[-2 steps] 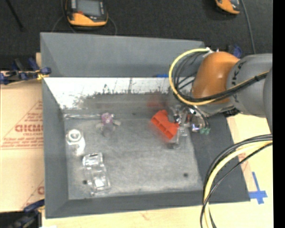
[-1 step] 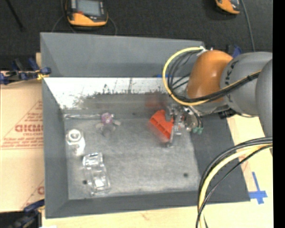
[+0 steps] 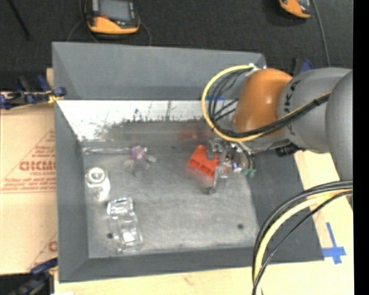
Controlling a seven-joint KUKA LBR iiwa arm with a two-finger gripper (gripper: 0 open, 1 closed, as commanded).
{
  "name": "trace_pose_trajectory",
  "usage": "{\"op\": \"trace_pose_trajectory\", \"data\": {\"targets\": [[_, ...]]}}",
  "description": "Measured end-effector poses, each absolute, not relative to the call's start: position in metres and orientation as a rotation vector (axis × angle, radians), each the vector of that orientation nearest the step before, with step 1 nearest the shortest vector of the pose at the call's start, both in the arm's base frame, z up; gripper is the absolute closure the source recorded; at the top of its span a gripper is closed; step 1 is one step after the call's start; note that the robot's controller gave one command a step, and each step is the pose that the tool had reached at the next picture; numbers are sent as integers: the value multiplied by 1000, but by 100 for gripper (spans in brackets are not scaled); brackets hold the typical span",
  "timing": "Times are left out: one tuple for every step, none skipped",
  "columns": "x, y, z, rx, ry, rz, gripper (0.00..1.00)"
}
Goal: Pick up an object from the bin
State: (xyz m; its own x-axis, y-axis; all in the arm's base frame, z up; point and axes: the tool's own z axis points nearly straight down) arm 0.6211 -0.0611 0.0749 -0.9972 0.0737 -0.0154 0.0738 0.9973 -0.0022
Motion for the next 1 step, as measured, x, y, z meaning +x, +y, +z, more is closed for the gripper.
{"op": "trace_pose_trajectory", "data": {"targets": [[643, -68, 73, 270, 3119, 1, 0]]}}
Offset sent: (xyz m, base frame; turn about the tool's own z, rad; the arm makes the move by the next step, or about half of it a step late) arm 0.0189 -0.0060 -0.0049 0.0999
